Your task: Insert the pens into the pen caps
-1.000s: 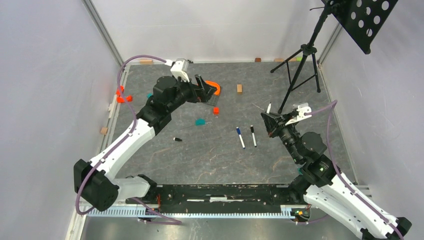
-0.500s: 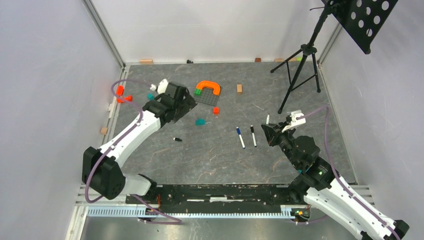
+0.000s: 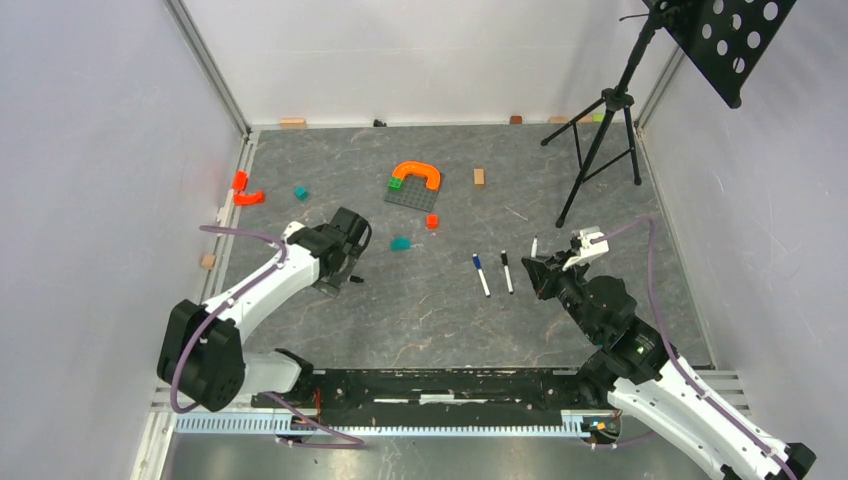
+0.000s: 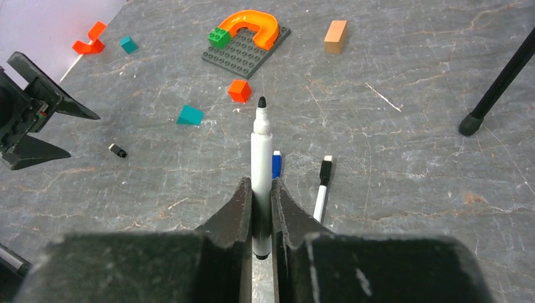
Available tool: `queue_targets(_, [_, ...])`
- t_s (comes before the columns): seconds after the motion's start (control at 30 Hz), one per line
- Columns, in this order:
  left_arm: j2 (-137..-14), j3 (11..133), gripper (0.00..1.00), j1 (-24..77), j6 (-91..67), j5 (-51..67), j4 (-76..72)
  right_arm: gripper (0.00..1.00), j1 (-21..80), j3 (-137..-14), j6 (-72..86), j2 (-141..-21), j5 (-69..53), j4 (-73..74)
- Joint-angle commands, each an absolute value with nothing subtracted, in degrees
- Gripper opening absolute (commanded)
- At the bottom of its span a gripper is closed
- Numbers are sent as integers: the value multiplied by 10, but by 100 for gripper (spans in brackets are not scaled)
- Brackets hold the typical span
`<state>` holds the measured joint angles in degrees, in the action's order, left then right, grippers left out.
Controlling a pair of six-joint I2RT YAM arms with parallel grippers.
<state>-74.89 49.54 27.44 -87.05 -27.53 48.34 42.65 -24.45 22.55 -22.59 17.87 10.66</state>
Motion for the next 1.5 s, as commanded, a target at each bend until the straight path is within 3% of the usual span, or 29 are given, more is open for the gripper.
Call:
queue_targets(0.0, [-727,473,84,269,-960,-303,502,0,428,-257,232,-219,176,117])
queue_targets(0.27, [-780,503,83,267,-951,-249,535,0,427,-260,240,-214,181,132])
queue_targets(0.43, [-818,535,88,261,-957,-220,572,0,428,-253,255,-202,178,129])
queue_targets(0.8, [-876,542,65,257,-984,-188,541,0,428,-250,261,-187,179,143])
queue_targets(1.23, [-941,543,68,244,-998,-199,488,0,428,-241,256,-182,183,147])
queue_targets(1.47, [-967,562,60,231,-979,-220,510,0,428,-238,251,-189,188,142])
